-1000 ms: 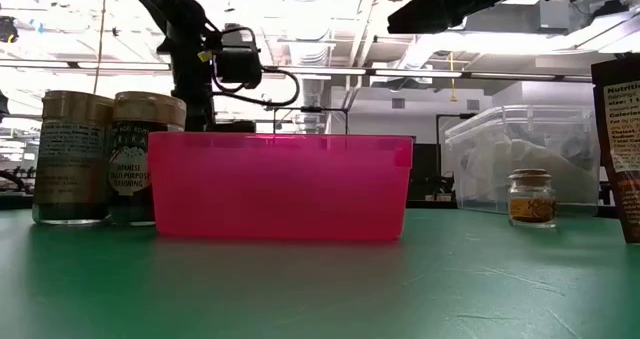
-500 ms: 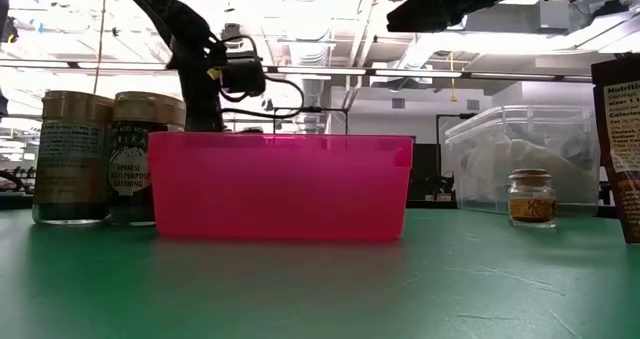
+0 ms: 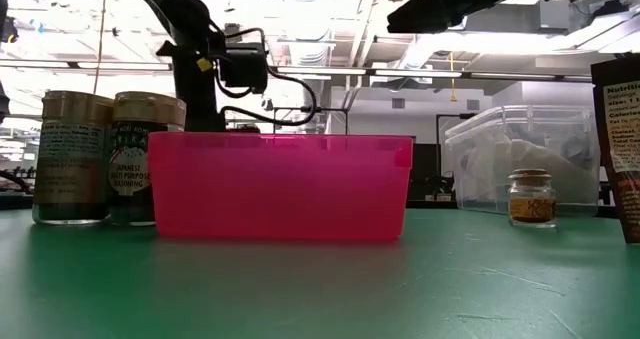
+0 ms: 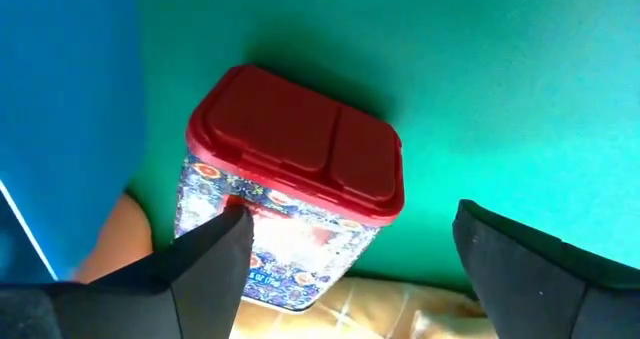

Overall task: Sort spices by type
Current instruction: Put the red seasoning bottle into the green bin

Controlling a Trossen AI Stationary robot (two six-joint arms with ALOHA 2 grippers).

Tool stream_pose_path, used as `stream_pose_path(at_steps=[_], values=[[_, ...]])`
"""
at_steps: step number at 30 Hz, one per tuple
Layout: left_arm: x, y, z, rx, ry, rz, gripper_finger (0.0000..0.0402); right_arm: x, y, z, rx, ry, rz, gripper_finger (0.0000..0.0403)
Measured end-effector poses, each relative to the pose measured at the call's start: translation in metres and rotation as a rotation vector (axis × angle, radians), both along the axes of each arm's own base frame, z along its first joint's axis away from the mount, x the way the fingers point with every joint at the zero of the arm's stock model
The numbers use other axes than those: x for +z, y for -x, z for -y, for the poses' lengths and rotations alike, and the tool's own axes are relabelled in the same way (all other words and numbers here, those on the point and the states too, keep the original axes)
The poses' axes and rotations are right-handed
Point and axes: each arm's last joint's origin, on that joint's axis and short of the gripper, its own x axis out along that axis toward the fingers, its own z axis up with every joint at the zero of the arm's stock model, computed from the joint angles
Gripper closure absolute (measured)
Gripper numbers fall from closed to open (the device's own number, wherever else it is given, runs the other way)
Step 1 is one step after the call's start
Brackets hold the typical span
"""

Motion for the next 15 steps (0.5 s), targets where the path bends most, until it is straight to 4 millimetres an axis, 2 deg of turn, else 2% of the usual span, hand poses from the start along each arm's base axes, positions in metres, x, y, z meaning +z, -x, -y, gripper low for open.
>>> stream_pose_path(at_steps=[5,9,15], values=[[0.012,-0.002,0.012,-0.033,-0.008,0.017,0.0077,0.0,0.0,0.0,0.0,0.0,0.0,0.0104],[0.023,-0.002,0.007,-0.061,-0.033,0.056,0.0077,0.0,0.0,0.0,-0.002,-0.006,0.002,0.0104],[0.021,-0.002,0.0,-0.196,-0.016,0.001,0.0077,0.0,0.0,0.0,-0.002,-0.007,0.002,0.0104]])
